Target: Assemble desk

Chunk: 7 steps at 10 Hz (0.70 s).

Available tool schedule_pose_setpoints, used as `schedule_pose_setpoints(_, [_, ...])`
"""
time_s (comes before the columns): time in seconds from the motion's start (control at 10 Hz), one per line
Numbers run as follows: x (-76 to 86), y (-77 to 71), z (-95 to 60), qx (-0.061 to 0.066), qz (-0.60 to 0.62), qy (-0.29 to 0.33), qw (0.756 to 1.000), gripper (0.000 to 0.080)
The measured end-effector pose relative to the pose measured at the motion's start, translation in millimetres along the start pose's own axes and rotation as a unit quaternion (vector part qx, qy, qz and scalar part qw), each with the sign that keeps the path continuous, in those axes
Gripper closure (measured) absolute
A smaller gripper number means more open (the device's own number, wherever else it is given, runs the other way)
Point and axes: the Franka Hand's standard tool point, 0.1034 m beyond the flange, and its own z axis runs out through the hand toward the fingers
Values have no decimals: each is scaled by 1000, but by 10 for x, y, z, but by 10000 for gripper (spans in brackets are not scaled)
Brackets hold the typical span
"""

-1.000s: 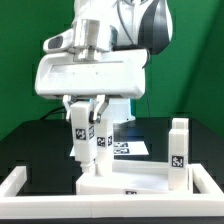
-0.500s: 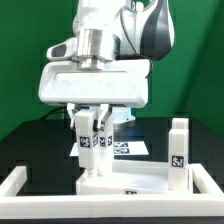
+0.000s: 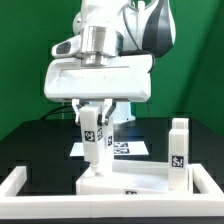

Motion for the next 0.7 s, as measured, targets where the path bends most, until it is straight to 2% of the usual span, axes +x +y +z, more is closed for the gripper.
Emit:
schedule_pose_setpoints(0.1, [4, -12, -5, 1, 6, 2, 1000, 509])
schedule_pose_setpoints(0.3, [-32, -192, -44, 4, 22, 13, 1000, 509])
schedule_pose_setpoints(0.7, [-94, -125, 71, -9, 12, 8, 1000, 509])
